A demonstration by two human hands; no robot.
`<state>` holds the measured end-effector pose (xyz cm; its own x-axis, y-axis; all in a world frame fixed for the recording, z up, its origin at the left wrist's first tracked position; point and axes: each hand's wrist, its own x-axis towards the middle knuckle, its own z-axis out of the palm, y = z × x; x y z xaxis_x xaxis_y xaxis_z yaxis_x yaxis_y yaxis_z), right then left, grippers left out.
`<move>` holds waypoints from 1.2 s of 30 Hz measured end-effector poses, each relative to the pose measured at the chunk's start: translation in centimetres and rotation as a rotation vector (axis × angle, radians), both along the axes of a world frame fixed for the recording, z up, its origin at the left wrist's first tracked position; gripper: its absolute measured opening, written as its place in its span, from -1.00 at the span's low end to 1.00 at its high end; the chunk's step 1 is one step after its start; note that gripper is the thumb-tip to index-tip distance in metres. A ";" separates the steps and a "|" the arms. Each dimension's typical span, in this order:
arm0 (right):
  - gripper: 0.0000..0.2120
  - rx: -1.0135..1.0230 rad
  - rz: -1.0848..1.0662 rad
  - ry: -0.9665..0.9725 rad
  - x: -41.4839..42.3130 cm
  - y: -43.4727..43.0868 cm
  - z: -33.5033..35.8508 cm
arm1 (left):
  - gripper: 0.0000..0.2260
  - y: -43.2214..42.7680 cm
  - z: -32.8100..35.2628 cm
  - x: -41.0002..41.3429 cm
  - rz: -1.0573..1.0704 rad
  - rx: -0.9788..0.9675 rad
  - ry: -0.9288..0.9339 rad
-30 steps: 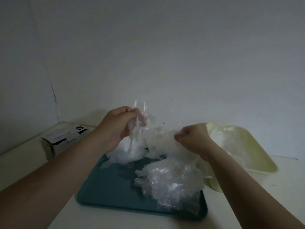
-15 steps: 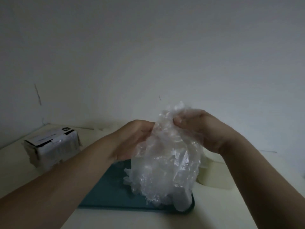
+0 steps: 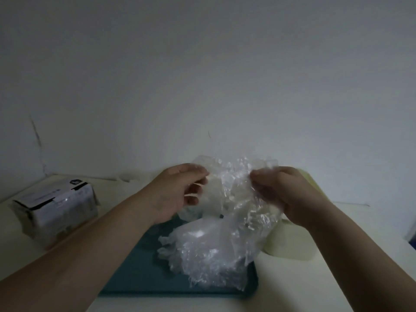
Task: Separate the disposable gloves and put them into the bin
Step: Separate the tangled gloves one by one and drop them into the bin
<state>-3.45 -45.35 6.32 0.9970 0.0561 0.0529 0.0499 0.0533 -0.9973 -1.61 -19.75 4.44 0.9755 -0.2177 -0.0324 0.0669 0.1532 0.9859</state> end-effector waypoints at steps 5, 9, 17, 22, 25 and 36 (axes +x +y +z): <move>-0.90 0.075 0.045 0.002 0.1 -3.0 0.2 | -0.90 -1.0 -0.4 1.1 0.008 0.074 0.001; -0.72 0.046 0.141 0.058 0.2 -4.0 0.0 | -0.97 -1.9 -0.3 1.9 0.194 0.007 -0.062; -0.92 0.118 0.192 0.070 0.2 -2.6 -0.3 | -0.80 -3.4 -0.2 1.1 -0.001 -0.089 0.054; -0.84 -0.171 -0.182 0.049 1.2 -5.7 0.4 | -0.88 -2.2 1.1 1.3 0.044 -0.162 0.078; -0.83 -0.394 -0.348 -0.026 2.9 -8.2 1.2 | -0.78 -2.3 1.2 1.5 0.059 -0.006 0.033; -0.70 -1.199 -0.365 0.098 10.0 -10.5 -0.7 | -0.93 -6.3 3.7 0.8 0.017 -0.038 0.069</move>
